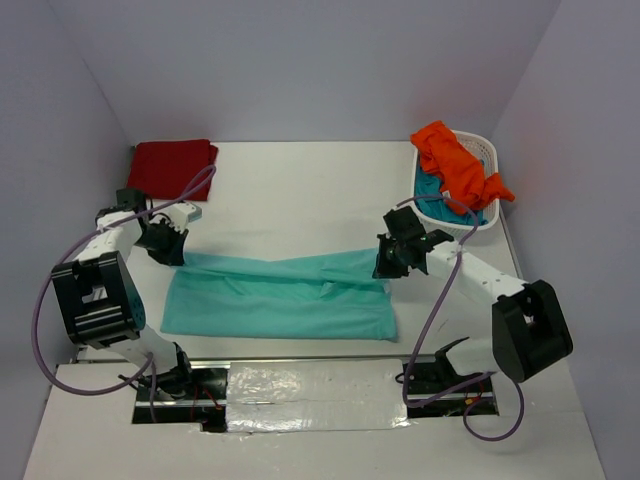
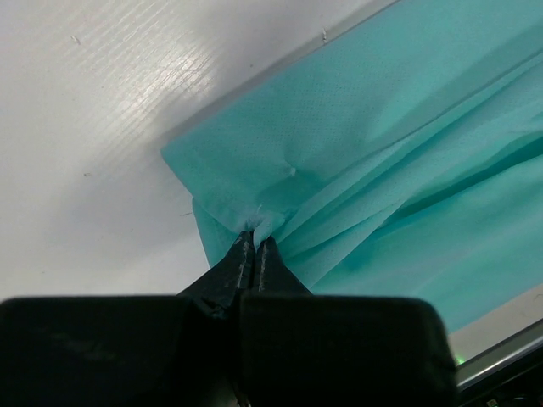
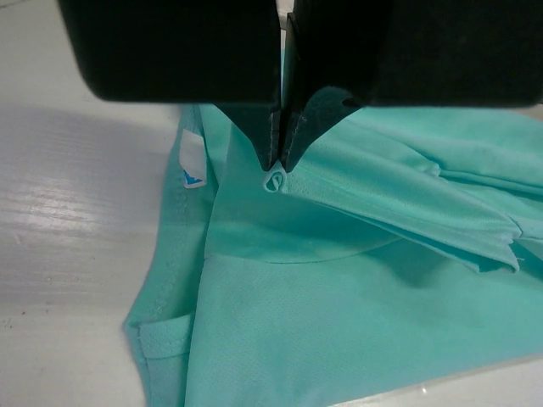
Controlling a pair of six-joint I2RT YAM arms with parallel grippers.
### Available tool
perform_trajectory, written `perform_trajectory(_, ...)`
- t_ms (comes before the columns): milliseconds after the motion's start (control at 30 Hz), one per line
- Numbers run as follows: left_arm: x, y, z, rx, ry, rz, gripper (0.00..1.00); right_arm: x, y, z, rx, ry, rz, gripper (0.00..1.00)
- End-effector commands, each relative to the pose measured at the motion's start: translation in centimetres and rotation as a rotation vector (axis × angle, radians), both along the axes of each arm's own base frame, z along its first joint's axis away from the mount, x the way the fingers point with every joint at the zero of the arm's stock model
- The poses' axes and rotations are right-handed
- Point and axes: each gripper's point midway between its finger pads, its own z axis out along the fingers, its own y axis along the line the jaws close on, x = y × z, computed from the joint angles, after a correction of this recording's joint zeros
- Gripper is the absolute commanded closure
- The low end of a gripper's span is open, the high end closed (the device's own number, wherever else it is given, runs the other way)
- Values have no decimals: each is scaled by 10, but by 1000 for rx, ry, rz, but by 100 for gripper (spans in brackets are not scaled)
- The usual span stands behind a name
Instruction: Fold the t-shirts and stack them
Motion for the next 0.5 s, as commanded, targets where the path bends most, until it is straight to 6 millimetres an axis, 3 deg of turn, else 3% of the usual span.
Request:
perform_trajectory(0,1,1,22,27,-76,-72,99,15,1,28,0,-92,-7,100)
perform_trajectory(67,-1,0,27,30,-96,-85,96,10,0,31,5,-93,-9,100)
perform_trajectory(100,-8,-3,24,22,-84,-96,89,6,0,28,5,-88,-8,100)
perform_trajectory(167,-18,-9,25,9,-93,-137,72,3,6,28,30,-94,5,100)
perform_trajectory(200,-26,-10,21,-11,-74,-133,54,-3,12,23,40,-80,18,100)
perform_trajectory(233,-34,-12,21,-44,-51,-128,50,-6,16,20,52,-67,32,100)
perform_trajectory(267,-35,-19,25,-123,-63,-115,49,-7,19,14,47,-50,39,100)
perform_trajectory(300,-31,-6,37,-159,-92,-63,49,-8,23,12,43,-42,54,100)
perform_trajectory(367,-37,-11,44,-296,-27,-17,50,-8,25,8,34,-33,60,100)
perform_trajectory(400,-27,-10,58,-337,-50,-13,51,-8,26,4,29,-25,64,100)
perform_trajectory(467,-21,-9,55,-382,16,37,52,-7,26,2,26,-29,67,100)
